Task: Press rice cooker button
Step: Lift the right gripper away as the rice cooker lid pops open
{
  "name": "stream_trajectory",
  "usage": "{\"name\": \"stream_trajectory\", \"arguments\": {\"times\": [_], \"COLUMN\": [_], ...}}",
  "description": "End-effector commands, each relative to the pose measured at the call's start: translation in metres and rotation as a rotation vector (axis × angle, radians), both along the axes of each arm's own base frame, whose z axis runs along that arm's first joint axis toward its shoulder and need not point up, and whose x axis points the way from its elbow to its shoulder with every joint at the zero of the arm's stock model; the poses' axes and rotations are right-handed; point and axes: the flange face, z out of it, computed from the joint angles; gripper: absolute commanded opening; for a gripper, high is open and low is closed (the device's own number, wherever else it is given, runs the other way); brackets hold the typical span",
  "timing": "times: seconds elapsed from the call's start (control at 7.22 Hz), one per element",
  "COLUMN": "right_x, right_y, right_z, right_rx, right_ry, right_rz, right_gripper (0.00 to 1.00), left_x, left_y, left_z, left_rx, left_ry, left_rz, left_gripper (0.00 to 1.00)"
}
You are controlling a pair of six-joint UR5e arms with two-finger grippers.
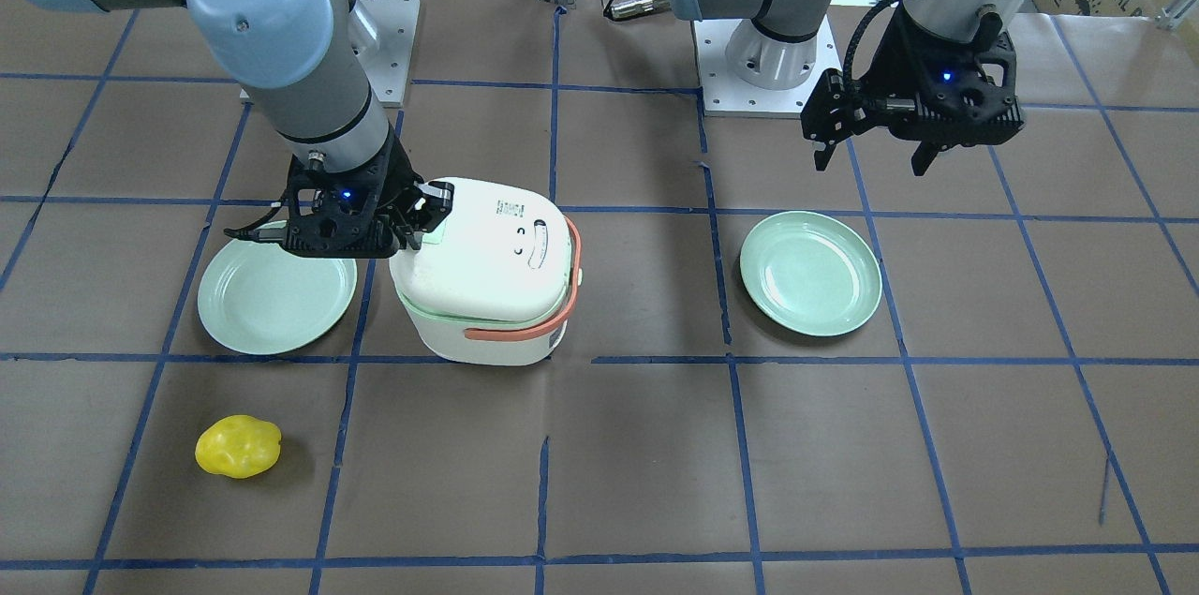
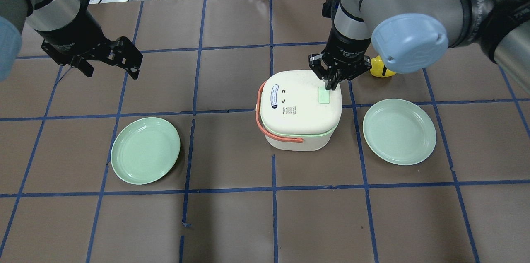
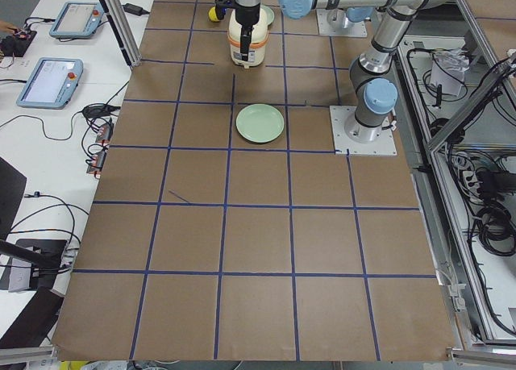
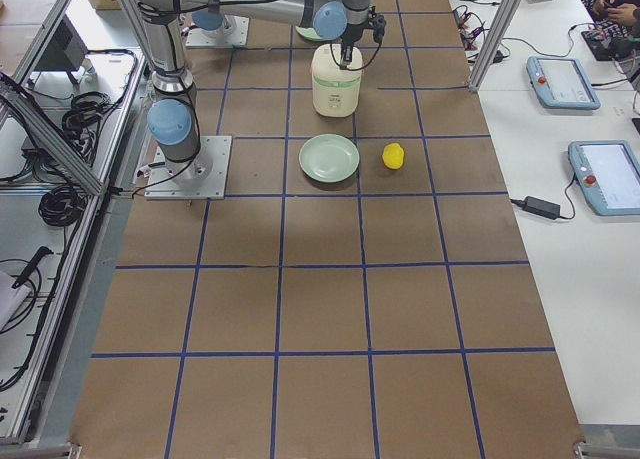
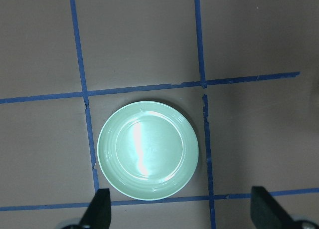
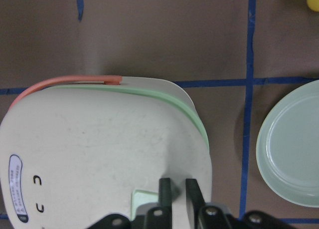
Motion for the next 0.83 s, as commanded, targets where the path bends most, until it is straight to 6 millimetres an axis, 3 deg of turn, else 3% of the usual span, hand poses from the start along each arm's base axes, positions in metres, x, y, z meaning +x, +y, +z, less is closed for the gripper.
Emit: {"name": "stream_trajectory", "arguments": {"times": [0.0, 0.14, 0.28, 0.69], "right_x": [-0.003, -0.011, -0.020, -0.031], "right_y": [-0.021, -0.027, -0.032, -0.035], "right_z": [0.058, 0.064, 0.067, 0.067], "right_rx": [-0.063, -0.084, -0.104, -0.101], "right_ry": [0.020, 0.016, 0.015, 0.014], "right_rz": [0.017, 0.080, 0.135, 0.119], "right_gripper": [0.68, 0.94, 0.99, 1.00], "left_x": [0.000, 0.000, 0.000, 0.000], "left_y": [0.000, 0.000, 0.000, 0.000], "left_z": [0.000, 0.000, 0.000, 0.000], "left_rx": [0.000, 0.000, 0.000, 0.000], "left_ry": [0.000, 0.000, 0.000, 0.000], "left_rz": [0.000, 0.000, 0.000, -0.001], "left_gripper": [1.00, 1.00, 1.00, 1.00]}}
